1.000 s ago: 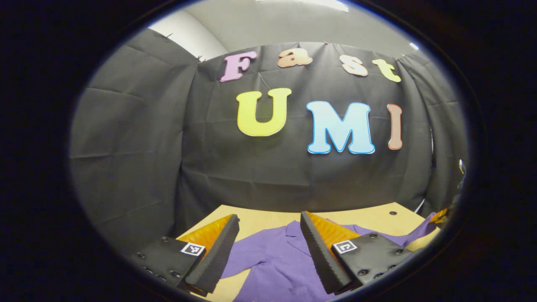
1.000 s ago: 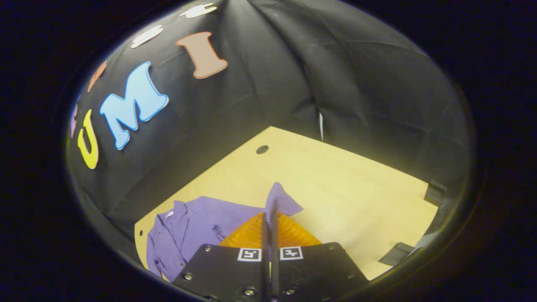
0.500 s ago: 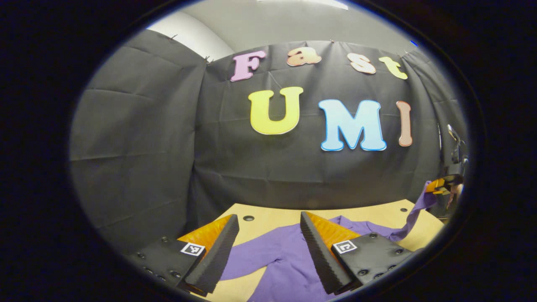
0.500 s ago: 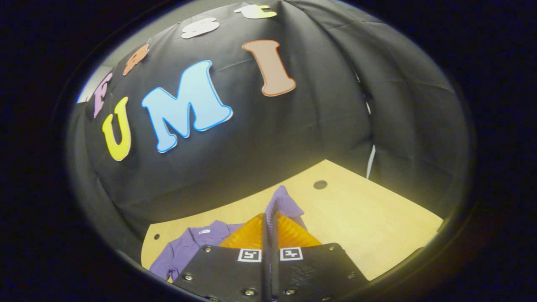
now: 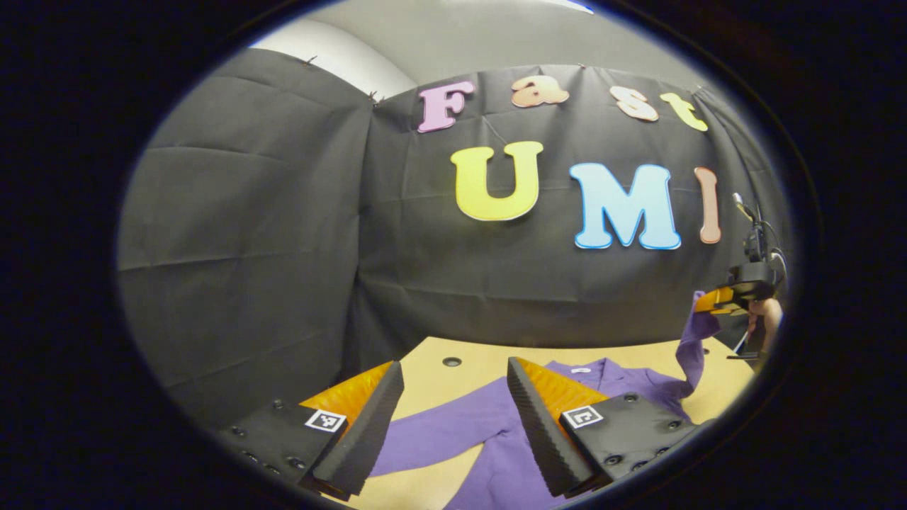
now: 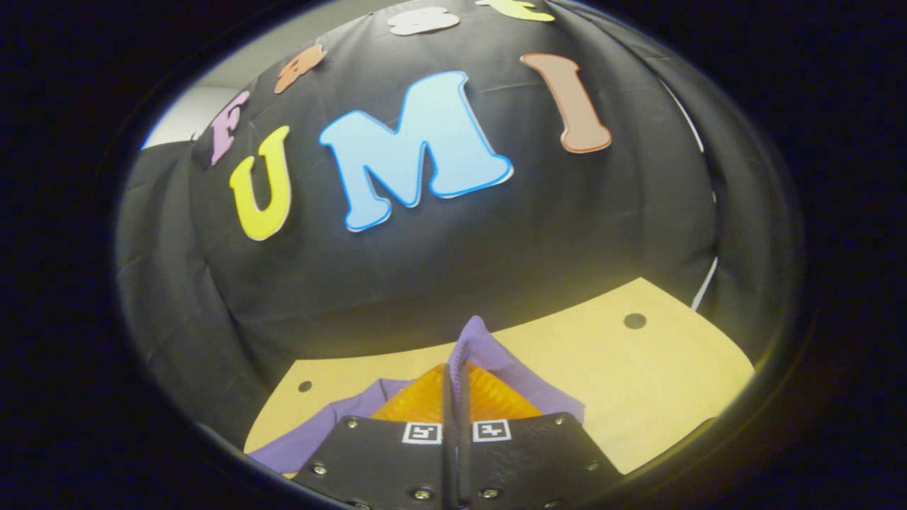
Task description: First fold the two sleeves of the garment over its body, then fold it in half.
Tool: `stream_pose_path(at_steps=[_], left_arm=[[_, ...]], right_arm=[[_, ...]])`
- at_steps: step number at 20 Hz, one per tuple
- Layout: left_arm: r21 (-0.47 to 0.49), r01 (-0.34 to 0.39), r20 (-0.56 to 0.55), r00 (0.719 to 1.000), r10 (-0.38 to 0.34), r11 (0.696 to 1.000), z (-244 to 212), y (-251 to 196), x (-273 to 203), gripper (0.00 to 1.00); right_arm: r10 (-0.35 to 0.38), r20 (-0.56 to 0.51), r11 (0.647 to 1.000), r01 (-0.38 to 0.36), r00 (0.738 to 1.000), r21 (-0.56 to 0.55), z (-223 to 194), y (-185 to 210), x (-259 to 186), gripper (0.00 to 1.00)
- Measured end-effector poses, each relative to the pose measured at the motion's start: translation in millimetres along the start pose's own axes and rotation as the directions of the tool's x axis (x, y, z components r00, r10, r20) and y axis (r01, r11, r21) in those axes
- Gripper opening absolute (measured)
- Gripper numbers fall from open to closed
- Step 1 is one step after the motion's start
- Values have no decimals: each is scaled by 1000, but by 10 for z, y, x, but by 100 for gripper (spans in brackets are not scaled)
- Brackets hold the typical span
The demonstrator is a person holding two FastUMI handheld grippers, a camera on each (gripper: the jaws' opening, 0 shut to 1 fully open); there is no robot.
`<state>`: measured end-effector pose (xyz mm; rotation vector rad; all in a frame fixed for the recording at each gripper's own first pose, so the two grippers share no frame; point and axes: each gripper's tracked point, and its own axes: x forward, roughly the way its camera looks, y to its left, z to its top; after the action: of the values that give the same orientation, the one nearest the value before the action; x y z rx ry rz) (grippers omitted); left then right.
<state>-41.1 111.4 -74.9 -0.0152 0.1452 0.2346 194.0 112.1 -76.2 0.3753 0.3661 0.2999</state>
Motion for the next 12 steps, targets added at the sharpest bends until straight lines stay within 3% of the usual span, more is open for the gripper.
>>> stream_pose_path(at_steps=[6, 12], left_arm=[[-12, -44, -19, 999, 44, 999, -101, 301, -106, 96], [1, -57, -36, 998, 57, 998, -206, 484, -188, 96]], right_arm=[[115, -101, 987, -125, 988, -101, -425, 785, 291, 1], [157, -239, 953, -211, 958, -217, -1098, 1379, 544, 2]])
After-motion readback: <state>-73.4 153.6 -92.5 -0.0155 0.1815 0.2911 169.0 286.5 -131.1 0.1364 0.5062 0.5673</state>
